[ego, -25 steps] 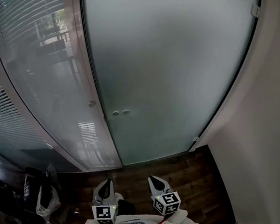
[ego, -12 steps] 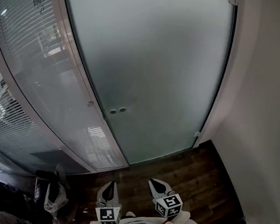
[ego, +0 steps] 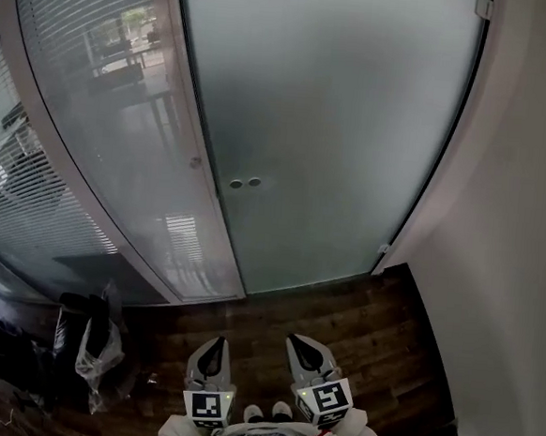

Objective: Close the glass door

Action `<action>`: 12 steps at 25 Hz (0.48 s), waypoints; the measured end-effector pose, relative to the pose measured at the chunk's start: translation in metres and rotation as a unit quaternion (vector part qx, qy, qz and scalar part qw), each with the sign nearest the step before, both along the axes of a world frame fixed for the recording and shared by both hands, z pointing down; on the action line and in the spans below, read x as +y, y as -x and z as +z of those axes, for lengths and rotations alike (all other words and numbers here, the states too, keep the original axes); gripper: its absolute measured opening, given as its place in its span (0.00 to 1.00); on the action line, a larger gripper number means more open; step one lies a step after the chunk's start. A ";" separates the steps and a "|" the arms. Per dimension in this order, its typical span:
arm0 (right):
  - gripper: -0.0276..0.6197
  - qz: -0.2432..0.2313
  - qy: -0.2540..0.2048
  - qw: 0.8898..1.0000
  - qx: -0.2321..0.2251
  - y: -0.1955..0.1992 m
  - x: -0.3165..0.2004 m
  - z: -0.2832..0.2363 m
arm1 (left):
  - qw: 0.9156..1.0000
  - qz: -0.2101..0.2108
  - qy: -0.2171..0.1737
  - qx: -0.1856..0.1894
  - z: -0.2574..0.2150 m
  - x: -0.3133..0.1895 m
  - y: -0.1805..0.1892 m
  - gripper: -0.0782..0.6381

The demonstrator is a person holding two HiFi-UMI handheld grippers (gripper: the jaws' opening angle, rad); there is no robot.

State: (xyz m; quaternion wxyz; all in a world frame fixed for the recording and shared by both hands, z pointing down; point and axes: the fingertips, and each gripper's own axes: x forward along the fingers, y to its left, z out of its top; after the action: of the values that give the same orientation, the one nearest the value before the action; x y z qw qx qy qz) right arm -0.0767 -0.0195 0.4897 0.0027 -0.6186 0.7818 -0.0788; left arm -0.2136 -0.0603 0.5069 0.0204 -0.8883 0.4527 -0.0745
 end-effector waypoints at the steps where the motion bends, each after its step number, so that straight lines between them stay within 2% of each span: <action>1: 0.05 0.001 -0.003 1.000 -0.001 0.003 0.003 -0.002 | 1.000 -0.001 0.000 0.000 -0.001 0.003 0.003 0.11; 4: 0.05 -0.001 -0.007 1.000 0.001 0.013 0.012 -0.005 | 1.000 0.004 -0.002 -0.010 0.005 0.012 0.010 0.11; 12: 0.05 -0.021 -0.012 1.000 0.013 0.030 0.018 -0.007 | 1.000 -0.007 -0.008 0.003 0.001 0.026 0.022 0.11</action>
State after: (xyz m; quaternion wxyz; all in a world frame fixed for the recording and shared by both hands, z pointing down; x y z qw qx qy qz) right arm -0.1071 -0.0014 0.4827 -0.0019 -0.6033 0.7951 -0.0613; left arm -0.2355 -0.0341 0.5081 0.0254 -0.8850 0.4598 -0.0686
